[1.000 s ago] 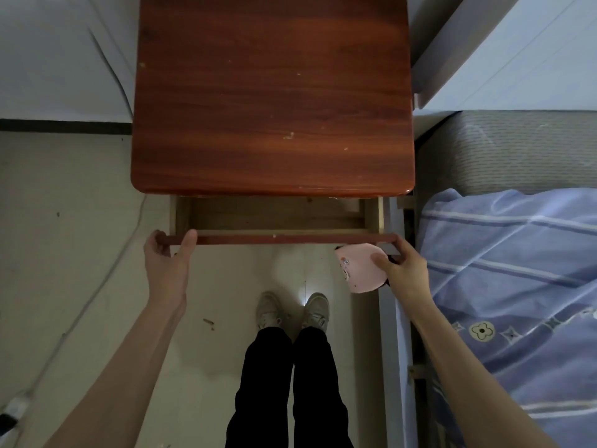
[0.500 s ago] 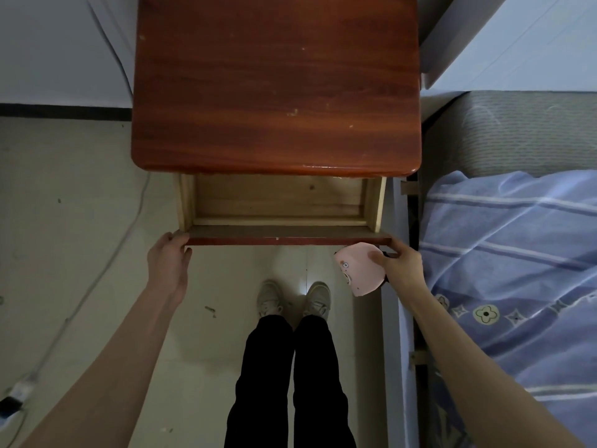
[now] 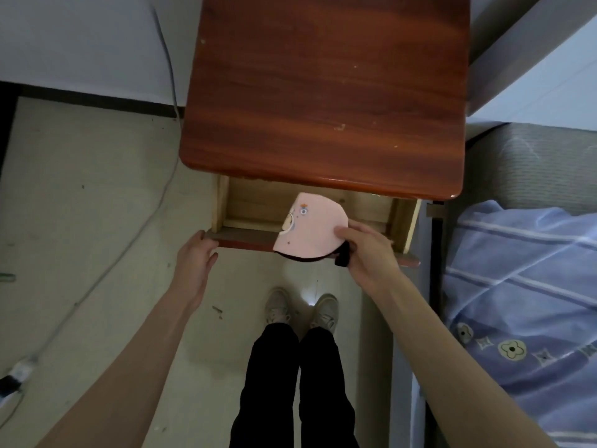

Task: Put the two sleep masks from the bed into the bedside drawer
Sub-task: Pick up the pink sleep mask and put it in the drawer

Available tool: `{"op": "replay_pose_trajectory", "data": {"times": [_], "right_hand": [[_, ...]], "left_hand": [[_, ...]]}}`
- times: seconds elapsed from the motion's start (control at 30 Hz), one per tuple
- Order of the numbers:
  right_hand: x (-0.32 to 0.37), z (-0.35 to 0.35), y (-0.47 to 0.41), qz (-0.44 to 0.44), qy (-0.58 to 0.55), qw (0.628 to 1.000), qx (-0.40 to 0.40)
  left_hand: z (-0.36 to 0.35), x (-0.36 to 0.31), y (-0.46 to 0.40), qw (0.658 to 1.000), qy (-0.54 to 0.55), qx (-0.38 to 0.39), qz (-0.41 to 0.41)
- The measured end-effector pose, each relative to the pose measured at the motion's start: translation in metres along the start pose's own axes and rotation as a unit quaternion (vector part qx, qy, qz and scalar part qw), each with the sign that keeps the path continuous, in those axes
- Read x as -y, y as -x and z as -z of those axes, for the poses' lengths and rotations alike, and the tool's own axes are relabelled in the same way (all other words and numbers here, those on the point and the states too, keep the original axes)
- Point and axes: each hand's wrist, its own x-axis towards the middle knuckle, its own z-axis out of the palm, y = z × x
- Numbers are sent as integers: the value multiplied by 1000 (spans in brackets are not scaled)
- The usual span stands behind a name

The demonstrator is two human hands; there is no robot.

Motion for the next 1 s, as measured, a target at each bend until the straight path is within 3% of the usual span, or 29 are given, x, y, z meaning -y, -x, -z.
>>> {"op": "replay_pose_trajectory", "data": {"times": [0.3, 0.43, 0.6, 0.67, 0.77, 0.87, 0.93, 1.0], "right_hand": [[-19, -93, -80, 36, 55, 996, -61], [-23, -116, -103, 12, 48, 995, -88], [-29, -127, -113, -6, 193, 974, -120], [-32, -124, -112, -21, 138, 980, -144], [-34, -122, -105, -60, -86, 989, -107], [-36, -126, -99, -78, -275, 957, -50], [-40, -127, -98, -86, -263, 960, -44], [-40, -128, -96, -93, -162, 981, -60]], "left_hand": [[6, 11, -3, 999, -16, 15, -44], [6, 14, -1, 998, -18, 29, -59], [9, 13, -2, 998, -14, 35, -59], [10, 12, -2, 997, -19, 42, -65], [11, 14, -2, 996, -22, 53, -74], [11, 14, -2, 996, -11, 48, -72], [11, 14, -2, 996, -9, 44, -76], [12, 14, -1, 997, -8, 34, -67]]}}
